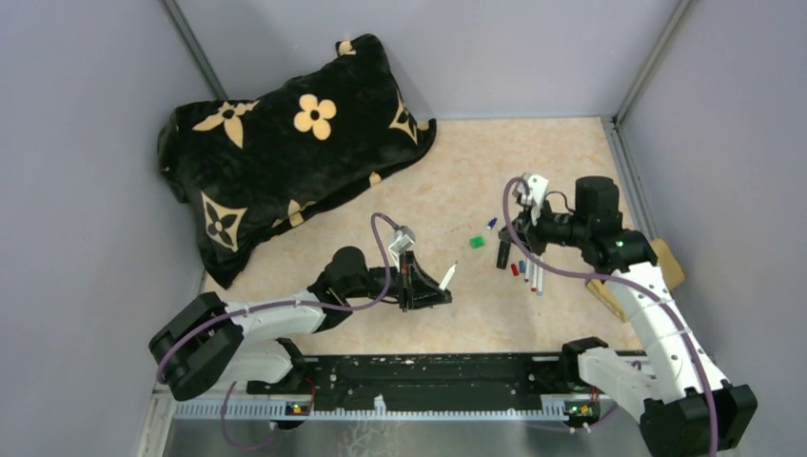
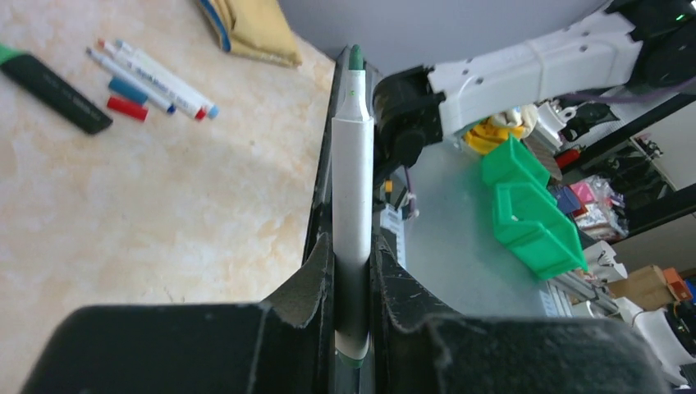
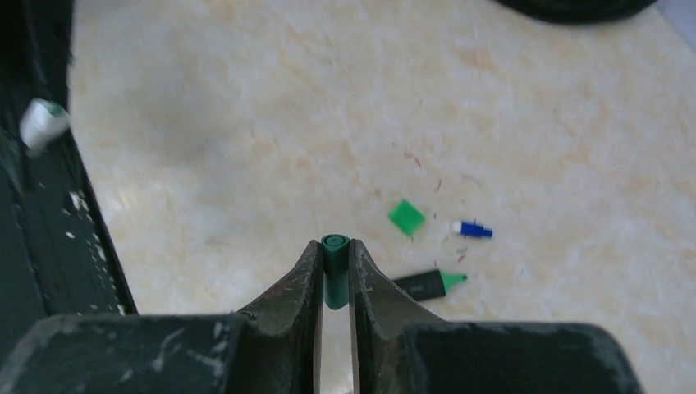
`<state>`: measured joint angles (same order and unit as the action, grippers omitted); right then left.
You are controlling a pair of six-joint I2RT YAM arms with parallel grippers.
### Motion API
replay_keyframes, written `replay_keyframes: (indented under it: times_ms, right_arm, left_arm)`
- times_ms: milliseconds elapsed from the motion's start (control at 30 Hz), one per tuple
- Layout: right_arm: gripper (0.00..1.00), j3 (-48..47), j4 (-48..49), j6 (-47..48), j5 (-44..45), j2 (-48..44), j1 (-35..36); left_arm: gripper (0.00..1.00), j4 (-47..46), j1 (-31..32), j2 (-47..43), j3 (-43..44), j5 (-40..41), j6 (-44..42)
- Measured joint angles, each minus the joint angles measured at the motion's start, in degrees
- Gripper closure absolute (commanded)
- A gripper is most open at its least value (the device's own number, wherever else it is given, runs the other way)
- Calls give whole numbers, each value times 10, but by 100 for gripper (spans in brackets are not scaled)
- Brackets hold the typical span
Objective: Insert the pens into the pen caps
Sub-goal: Insert the pen cap onto the pen.
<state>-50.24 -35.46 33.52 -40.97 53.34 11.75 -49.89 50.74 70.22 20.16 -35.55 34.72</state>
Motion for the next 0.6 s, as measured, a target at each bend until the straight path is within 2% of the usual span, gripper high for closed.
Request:
replay_keyframes:
  times_ms: [167,267,433,567,600]
  right_arm:
    - [100,-75,64,-158,-103,27,0]
    - [100,-94,152,-307,-163,52,0]
    - [100,-93,364,-600,-223,94,-4]
    - [100,-44,636,-876,-226,112,-19]
    - [100,-32,679,-919,-223,115,-23]
  left_arm:
    - [100,-24,0,7,54,9,30]
    - [100,-43,0,0,64,25,50]
    - [100,-59,0,-31,63,58,88]
    - [100,-93,1,-62,47,96,122]
    - [100,-96,2,-66,45,104,128]
